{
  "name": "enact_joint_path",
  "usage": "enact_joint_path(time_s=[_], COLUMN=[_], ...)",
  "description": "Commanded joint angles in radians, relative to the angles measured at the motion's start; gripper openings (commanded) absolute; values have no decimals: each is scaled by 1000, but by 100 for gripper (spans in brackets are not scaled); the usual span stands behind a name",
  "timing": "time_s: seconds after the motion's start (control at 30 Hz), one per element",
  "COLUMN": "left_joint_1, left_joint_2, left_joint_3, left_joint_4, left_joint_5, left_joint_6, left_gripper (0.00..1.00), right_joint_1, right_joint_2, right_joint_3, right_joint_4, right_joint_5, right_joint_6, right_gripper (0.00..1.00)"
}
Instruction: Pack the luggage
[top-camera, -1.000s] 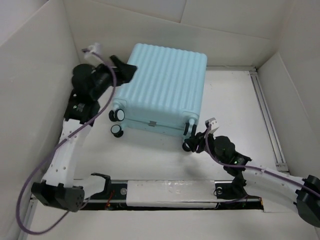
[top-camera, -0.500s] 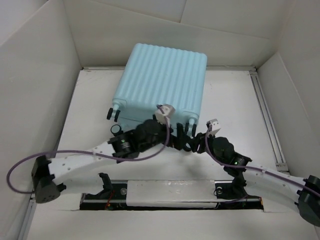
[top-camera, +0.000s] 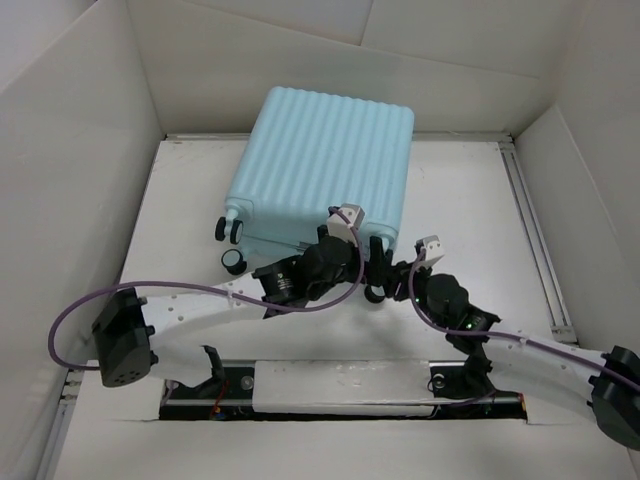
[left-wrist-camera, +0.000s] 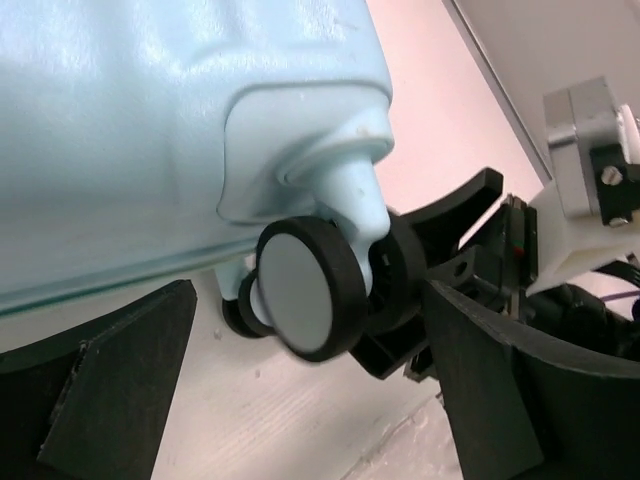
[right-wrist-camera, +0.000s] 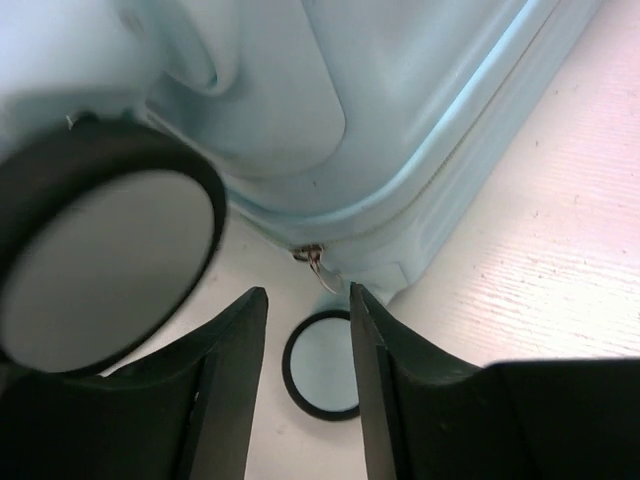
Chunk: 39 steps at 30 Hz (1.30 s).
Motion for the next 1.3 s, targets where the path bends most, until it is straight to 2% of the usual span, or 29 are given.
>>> enact_joint_path(time_s=[0.0, 0.13, 0.17, 0.27, 0.37, 0.43, 0.53, 0.57, 0.6, 0.7, 0.83, 0.93, 1.0, 1.03, 1.13, 1.2, 1.27], left_joint_1=[14, 14, 14, 36, 63, 74, 74, 74, 74, 74, 74, 74, 74, 74, 74, 74, 74], left_joint_2=[52, 106, 106, 132, 142, 152, 152, 152, 138, 116, 95, 95, 95, 104, 113, 113, 113], left_joint_3=[53, 83, 95, 104, 104, 95, 95, 95, 95, 84, 84, 107, 118, 118, 130, 130, 130], left_joint_4=[69, 69, 69, 89, 116, 139, 152, 161, 161, 172, 198, 208, 218, 218, 218, 218, 227], left_joint_5=[0, 0, 0, 22, 56, 65, 74, 74, 74, 95, 158, 209, 233, 234, 252, 252, 263], left_joint_6=[12, 23, 23, 23, 23, 23, 23, 23, 23, 23, 13, 3, -10, -10, -19, -19, -30], left_gripper=[89, 81, 73, 68, 48, 28, 14, 4, 0, 0, 0, 0, 0, 0, 0, 0, 0], right_joint_1=[5, 5, 5, -4, -4, -4, -4, -4, -4, -4, -4, -4, -4, -4, -4, -4, -4], right_joint_2=[19, 54, 54, 102, 149, 168, 177, 177, 177, 177, 177, 188, 188, 198, 212, 240, 261], right_joint_3=[-6, -6, -6, -6, -6, -6, -41, -67, -76, -76, -67, -58, -58, -58, -58, -58, -58], right_joint_4=[183, 269, 284, 338, 370, 396, 451, 473, 506, 507, 519, 530, 554, 565, 585, 603, 617], right_joint_5=[33, 55, 56, 56, 56, 56, 65, 74, 83, 111, 111, 111, 111, 100, 89, 89, 89], right_joint_6=[-17, -38, -52, -61, -71, -71, -46, -46, -46, -46, -46, -58, -58, -58, -46, -35, -35], right_gripper=[44, 41, 40, 40, 35, 33, 31, 31, 23, 11, 9, 1, 0, 2, 32, 46, 46])
